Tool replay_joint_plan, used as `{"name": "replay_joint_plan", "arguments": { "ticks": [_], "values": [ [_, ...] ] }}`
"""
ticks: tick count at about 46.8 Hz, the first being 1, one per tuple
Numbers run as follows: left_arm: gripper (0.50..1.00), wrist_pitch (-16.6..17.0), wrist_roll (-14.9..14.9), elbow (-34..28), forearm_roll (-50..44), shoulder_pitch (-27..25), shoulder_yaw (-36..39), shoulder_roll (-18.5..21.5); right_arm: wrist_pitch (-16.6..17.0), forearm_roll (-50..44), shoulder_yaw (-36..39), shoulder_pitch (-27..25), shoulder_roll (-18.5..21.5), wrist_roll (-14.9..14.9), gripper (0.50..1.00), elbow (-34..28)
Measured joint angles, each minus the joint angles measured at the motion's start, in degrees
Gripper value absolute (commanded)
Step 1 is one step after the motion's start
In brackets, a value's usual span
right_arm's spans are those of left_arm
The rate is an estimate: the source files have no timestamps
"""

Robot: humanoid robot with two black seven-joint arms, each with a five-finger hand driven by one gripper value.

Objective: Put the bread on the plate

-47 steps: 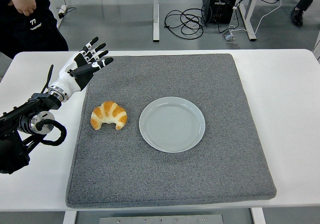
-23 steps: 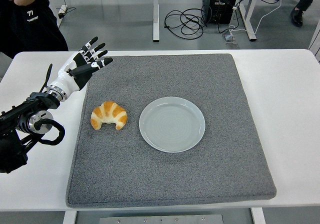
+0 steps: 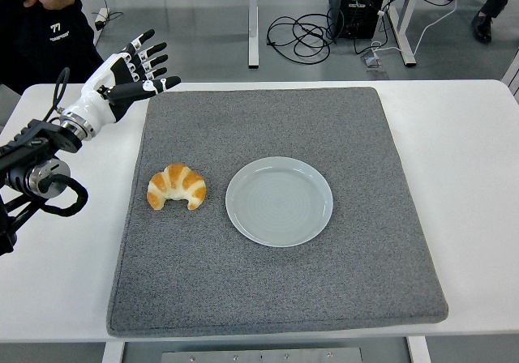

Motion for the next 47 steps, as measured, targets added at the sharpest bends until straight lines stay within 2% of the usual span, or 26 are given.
{"name": "replay_joint_plan", "arguments": {
  "ticks": [4,12,21,30,38,47],
  "values": [
    [0.952,0.1,0.9,-3.4,2.8,-1.6,1.2,2.7,0.0,0.0,0.0,0.0,0.0,0.0,1.000,0.0],
    [0.952,0.0,2.5,-8.6,5.0,-9.0,10.0,8.0,0.0,0.0,0.0,0.0,0.0,0.0,1.000,0.0],
    [0.952,0.0,2.6,-11.0,6.3,-18.2,20.5,11.6,0.0,0.0,0.0,0.0,0.0,0.0,1.000,0.0],
    [0.952,0.0,2.6,-16.4,13.6,-27.0,29.7,14.6,0.0,0.0,-0.1,0.0,0.0,0.0,1.000,0.0],
    [0.952,-0.1,3.3,-22.0,20.1,-31.1,32.6,17.3,0.0,0.0,-0.1,0.1,0.0,0.0,1.000,0.0],
    [0.952,-0.4,4.7,-22.9,27.2,-31.8,33.8,17.9,0.0,0.0,-0.1,0.4,0.0,0.0,1.000,0.0]
  ]
}}
